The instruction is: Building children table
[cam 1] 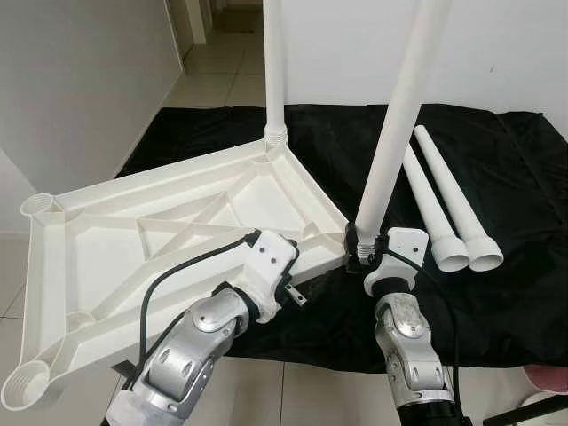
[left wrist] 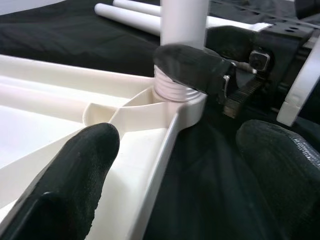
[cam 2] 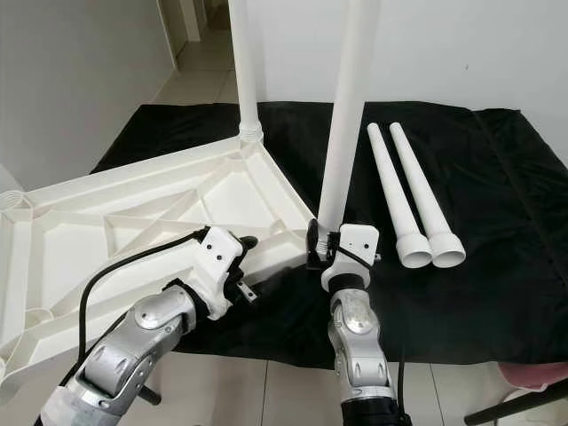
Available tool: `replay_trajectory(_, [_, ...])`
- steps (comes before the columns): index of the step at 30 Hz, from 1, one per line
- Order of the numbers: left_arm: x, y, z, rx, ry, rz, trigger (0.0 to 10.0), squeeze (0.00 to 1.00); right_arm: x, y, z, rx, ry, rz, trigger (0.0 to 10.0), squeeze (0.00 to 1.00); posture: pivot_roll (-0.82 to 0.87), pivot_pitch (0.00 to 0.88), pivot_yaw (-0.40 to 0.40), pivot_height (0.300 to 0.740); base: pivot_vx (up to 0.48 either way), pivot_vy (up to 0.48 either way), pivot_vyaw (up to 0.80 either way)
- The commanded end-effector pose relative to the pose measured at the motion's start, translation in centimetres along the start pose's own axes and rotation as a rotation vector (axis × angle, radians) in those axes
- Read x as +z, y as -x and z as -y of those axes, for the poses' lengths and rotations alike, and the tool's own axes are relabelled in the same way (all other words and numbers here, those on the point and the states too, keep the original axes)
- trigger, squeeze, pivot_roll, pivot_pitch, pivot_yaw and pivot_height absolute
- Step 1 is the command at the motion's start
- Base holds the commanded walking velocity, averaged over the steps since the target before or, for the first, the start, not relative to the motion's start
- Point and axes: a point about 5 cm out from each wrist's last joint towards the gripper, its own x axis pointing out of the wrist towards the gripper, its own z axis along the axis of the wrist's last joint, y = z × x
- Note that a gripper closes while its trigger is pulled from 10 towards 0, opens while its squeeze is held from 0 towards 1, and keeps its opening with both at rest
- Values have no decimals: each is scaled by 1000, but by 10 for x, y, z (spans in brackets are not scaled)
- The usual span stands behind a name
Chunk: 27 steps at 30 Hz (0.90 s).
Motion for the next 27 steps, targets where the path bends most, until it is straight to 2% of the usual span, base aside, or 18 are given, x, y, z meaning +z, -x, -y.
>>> replay_trajectory(1, [-5, 4, -11, 123, 4, -16, 10000, 0, 1, 3, 0, 4, -14, 8, 10000, 0, -52, 52, 58, 740, 0, 0, 0])
replay_trajectory(6, [-7, 9, -19, 188, 23, -18, 10000, 0, -1, 12, -1, 17, -23, 1, 10000, 0, -45, 56, 57, 740, 0, 0, 0])
replay_trajectory(16, [-11, 12, -25, 219, 16, -29, 10000, 0, -4, 22, -6, 87, -29, -15, 10000, 0, -47, 58, 56, 740, 0, 0, 0])
replay_trajectory(23, [-18, 14, -36, 324, 89, -10, 10000, 0, -13, 29, -1, 113, -13, -38, 10000, 0, -44, 47, 59, 740, 0, 0, 0])
replay_trajectory(27, [-18, 17, -40, 363, 93, 2, 10000, 0, -15, 33, 1, 131, -5, -38, 10000, 0, -43, 37, 61, 740, 0, 0, 0])
